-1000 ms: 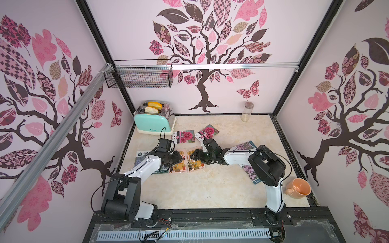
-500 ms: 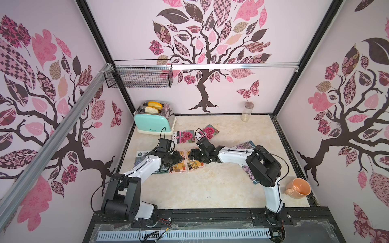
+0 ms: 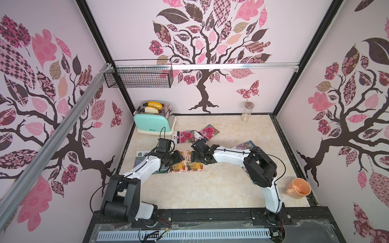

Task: Arrange the seed packets in a row
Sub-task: Place the seed packet at the center of the board, then pick up the seed packet from the center of the board.

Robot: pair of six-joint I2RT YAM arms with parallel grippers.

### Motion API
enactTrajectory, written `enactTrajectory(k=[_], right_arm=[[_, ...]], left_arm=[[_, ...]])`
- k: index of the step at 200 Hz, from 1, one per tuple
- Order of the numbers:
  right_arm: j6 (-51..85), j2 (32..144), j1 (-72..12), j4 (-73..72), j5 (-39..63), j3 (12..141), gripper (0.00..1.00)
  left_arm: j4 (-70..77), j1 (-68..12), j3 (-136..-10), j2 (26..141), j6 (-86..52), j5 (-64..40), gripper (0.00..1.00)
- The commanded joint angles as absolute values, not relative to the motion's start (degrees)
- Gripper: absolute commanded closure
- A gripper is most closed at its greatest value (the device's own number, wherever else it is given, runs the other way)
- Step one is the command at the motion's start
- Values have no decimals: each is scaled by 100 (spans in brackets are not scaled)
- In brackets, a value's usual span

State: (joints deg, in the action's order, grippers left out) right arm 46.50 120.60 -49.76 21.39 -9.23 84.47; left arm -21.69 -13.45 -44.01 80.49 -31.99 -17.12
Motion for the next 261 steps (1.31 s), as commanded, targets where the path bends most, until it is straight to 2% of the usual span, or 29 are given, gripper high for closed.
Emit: enactTrajectory(k=[1,62,104,135,163,218,261], right_arm=[[4561,12608,-4944,3454,-1112,8395,8],[4090,11803,-4611,3353,-1277,8366,7],[3452,11162,-3855,2658,-684,8148,7],[3296,11281,-2824,1897,500,8170,8],[3248,11811,-2272,1499,1516,8626,10],[3497,12581,-2084,1084,2221,9373,16],[4014,12808,-2078,377,2532,8956,24]], left_arm=[[-2054,-1330,-4346,7914,-3205,-1784,52],[-1999,-1327,-4492,7733,-3240,-1712,52],[-1841,-1327,-5347,8074,-3216,-1608,50],[-1534,-1353,-6499,9054,-2852,-1745,49],[-1571,-1375,-7843,10410,-2279,-2005,49],[-2023,-1473,-10027,12517,-1525,-2131,50],[-2530,-1501,-11175,13584,-1311,-2232,49]])
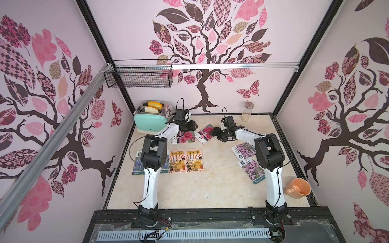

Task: Arrange the seed packets in a row
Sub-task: Pick up the seed packet from the center of the board.

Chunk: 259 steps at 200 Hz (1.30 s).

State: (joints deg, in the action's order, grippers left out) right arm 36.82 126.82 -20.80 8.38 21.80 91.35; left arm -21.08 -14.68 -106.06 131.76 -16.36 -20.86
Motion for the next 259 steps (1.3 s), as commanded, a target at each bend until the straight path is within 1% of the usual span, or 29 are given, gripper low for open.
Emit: enactTrajectory(k=[1,21,49,75,102,133,152,168,184,197,217,224,246,259], right_arm=[[4029,12816,-2081,360,2540,8943,24],[4238,12831,-2090,45,2585,8644,28],[4456,12926,-2110,-359,2660,8403,30],[4698,13282,-2124,-571,2785,8579,32],[4762,13685,-2127,-567,2760,9026,33],[4734,14005,-2128,-381,2728,9644,40],[4643,14008,-2097,-347,2573,9769,45],[4578,13995,-2054,-273,2518,9838,50],[4462,13936,-2031,-225,2478,9843,51],[4424,13866,-1997,-166,2417,9814,48],[4312,13739,-1920,-132,2276,9697,50],[4294,13737,-1884,-144,2279,9691,54],[4200,13882,-1749,49,2487,9918,85],[4066,13906,-1669,172,2540,10006,96]], left_arm=[[-2544,-1502,-11234,13603,-1310,-2232,49],[-2744,-1559,-11646,13953,-1253,-2225,49],[-2885,-1650,-12004,14300,-1173,-2228,49],[-3385,-1734,-12629,14752,-1063,-2266,50],[-3588,-1850,-12763,14917,-976,-2333,50],[-3843,-1959,-12978,15115,-949,-2362,53],[-3801,-2003,-12997,15150,-1014,-2367,56],[-3812,-2013,-13037,15169,-1011,-2363,56],[-3872,-2013,-13128,15187,-1033,-2309,55],[-3911,-2000,-13165,15196,-1006,-2264,55],[-3949,-1962,-13162,15187,-1020,-2223,56],[-3931,-1960,-13157,15179,-1031,-2225,57],[-3846,-1960,-13140,15123,-1085,-2215,57],[-3796,-1960,-13135,15065,-1094,-2221,57]])
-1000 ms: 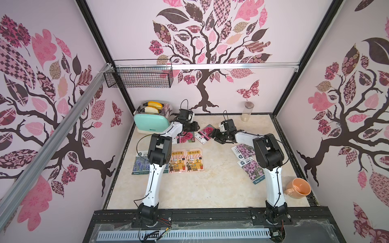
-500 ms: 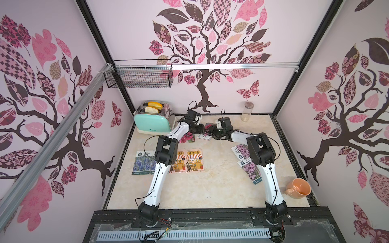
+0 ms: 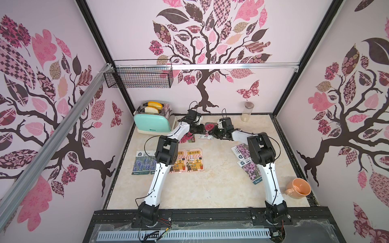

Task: Arrange the seed packets in a row
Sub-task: Pick up the seed packet from the center of the board.

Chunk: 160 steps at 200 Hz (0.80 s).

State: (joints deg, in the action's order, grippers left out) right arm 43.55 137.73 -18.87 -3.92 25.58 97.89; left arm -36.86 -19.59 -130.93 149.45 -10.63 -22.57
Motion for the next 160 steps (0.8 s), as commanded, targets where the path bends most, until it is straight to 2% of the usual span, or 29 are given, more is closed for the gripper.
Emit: enactTrajectory(k=[1,8,45,72,98,128,160], right_arm=[[4059,13905,-1661,178,2544,10008,96],[3949,13891,-1632,258,2578,10054,100],[3380,13404,-1337,564,3390,9924,100],[2594,12820,-1250,1604,4005,9888,100],[2394,11869,-1256,1751,4486,8864,100],[2405,10670,-1299,1455,4552,7153,100],[2261,9949,-1433,1334,4496,5859,100]], left_arm=[[-3792,-1960,-13142,15060,-1096,-2223,57],[-3762,-1960,-13161,15005,-1097,-2216,57],[-3798,-1986,-13259,14345,-1004,-2246,56],[-3713,-2026,-12822,13463,-975,-2393,56],[-3291,-2117,-11428,12175,-1190,-2382,56],[-2564,-2144,-9054,10451,-2038,-2154,56],[-2920,-2153,-7401,9108,-2554,-1553,55]])
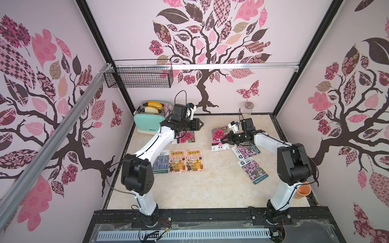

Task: Arrange the seed packets in a row
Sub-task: Pick up the seed packet from the center of the board, then place the seed packet at the center of the board.

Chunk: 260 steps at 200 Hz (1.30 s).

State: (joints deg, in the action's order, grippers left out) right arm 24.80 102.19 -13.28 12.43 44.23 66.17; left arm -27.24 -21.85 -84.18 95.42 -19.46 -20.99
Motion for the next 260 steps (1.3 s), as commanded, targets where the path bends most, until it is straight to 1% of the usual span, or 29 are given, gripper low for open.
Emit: enactTrajectory(k=[1,30,67,93,152,206,250,260], right_arm=[[2260,9932,-1442,1313,4489,5821,100],[2164,9810,-1750,1148,4309,5209,100],[2157,10238,-2130,972,4119,5163,100],[2141,10564,-2264,965,3876,5314,100],[2470,11005,-2261,650,3672,5638,100],[2621,11265,-2265,615,3683,5973,100],[2678,11248,-2277,613,3635,5959,100],[2683,11231,-2286,615,3632,5941,97]], left_arm=[[-2932,-2153,-7357,9071,-2560,-1541,55],[-2751,-2153,-6148,8236,-2953,-1339,55],[-2747,-2153,-5625,7898,-2986,-1301,55],[-2749,-2153,-5546,7896,-2958,-1327,55],[-2819,-2136,-5635,8129,-2883,-1354,55],[-2872,-2076,-5754,8324,-2804,-1467,55],[-2850,-2057,-5728,8358,-2816,-1538,55],[-2850,-2051,-5723,8375,-2819,-1554,55]])
